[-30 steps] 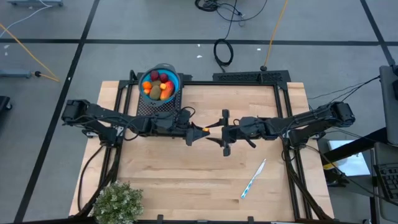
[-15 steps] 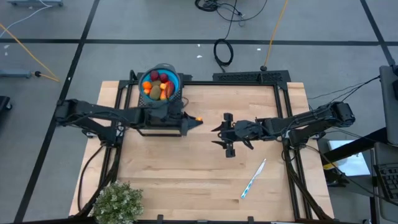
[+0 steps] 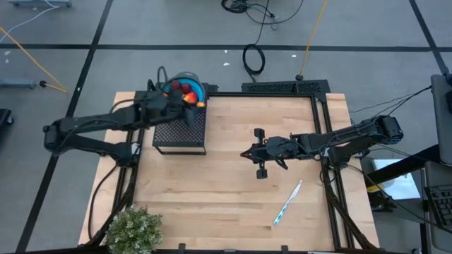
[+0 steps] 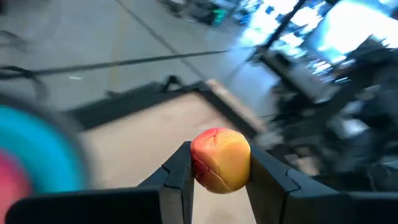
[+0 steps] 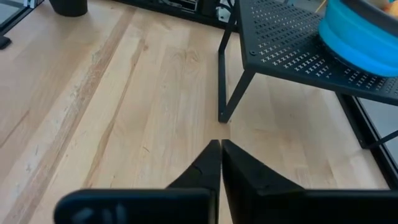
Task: Pick & Place Fruit
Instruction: Put the peach into the blue strainer bowl on the shelf
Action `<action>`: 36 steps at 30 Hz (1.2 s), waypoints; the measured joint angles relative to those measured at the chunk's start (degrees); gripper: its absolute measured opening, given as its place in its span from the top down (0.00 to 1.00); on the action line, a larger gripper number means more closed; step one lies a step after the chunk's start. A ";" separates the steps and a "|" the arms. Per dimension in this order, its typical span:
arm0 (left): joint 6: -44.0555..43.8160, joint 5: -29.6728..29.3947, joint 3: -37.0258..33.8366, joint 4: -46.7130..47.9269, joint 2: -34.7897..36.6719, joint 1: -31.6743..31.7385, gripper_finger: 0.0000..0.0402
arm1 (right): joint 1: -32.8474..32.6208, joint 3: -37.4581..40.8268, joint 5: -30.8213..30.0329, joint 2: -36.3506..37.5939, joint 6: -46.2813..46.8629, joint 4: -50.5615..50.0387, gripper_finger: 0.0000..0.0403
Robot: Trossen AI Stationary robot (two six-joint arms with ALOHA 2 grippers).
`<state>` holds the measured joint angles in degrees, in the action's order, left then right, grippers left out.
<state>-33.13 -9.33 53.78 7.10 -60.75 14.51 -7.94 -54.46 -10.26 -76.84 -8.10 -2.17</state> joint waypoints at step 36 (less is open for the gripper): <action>19.56 -1.21 -0.02 28.78 4.08 23.43 0.74 | 1.54 0.00 -0.11 0.00 9.43 0.66 0.99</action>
<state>-13.56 -10.55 53.76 35.88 -56.66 37.93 -6.39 -54.46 -10.37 -76.84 1.32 -1.52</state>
